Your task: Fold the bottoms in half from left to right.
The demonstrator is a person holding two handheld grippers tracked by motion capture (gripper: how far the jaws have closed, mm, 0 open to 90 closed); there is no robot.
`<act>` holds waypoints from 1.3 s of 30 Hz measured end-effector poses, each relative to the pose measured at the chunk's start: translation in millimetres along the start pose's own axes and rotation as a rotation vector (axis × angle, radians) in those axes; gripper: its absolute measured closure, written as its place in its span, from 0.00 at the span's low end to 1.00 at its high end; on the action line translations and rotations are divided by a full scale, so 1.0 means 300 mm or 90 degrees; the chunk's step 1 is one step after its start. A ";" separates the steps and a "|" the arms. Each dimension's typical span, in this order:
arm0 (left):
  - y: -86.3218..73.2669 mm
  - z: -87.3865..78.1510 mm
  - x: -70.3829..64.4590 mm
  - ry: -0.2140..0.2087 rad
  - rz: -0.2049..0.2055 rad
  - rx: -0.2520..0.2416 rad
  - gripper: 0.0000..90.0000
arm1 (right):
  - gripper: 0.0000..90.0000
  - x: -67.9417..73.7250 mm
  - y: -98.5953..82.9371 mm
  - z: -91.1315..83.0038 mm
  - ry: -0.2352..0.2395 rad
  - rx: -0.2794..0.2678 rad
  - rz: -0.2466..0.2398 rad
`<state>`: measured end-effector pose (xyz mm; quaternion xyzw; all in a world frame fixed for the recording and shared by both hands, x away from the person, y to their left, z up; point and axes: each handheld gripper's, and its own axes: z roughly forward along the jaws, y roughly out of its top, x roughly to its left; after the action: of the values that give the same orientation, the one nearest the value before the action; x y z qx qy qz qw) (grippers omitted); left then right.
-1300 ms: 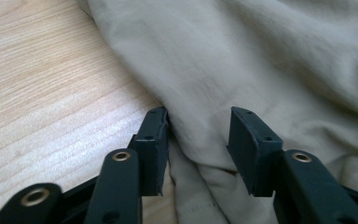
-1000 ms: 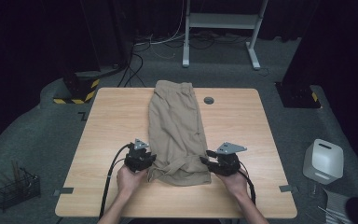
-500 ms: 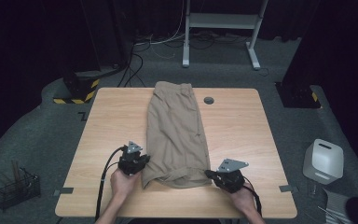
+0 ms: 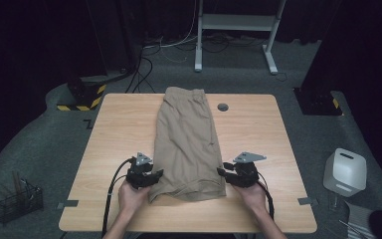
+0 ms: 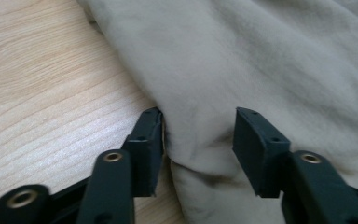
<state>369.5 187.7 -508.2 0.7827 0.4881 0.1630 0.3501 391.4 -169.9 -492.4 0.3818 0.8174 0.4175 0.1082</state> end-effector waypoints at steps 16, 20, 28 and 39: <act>-0.031 0.010 -0.028 0.035 0.040 0.020 0.50 | 1.00 -0.026 0.046 0.002 -0.045 0.004 -0.019; -0.038 0.006 -0.022 0.032 0.034 0.015 0.50 | 1.00 -0.062 0.036 0.012 -0.065 0.020 -0.007; -0.008 -0.007 0.004 0.013 -0.010 -0.027 0.58 | 0.78 -0.074 0.020 0.025 -0.042 0.023 0.028; 0.014 0.023 0.031 -0.004 -0.005 -0.003 0.97 | 1.00 -0.076 0.011 0.071 -0.044 0.051 0.019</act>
<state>380.7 191.9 -510.8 0.7804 0.4899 0.1601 0.3540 419.4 -172.2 -506.6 0.4121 0.8236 0.3724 0.1148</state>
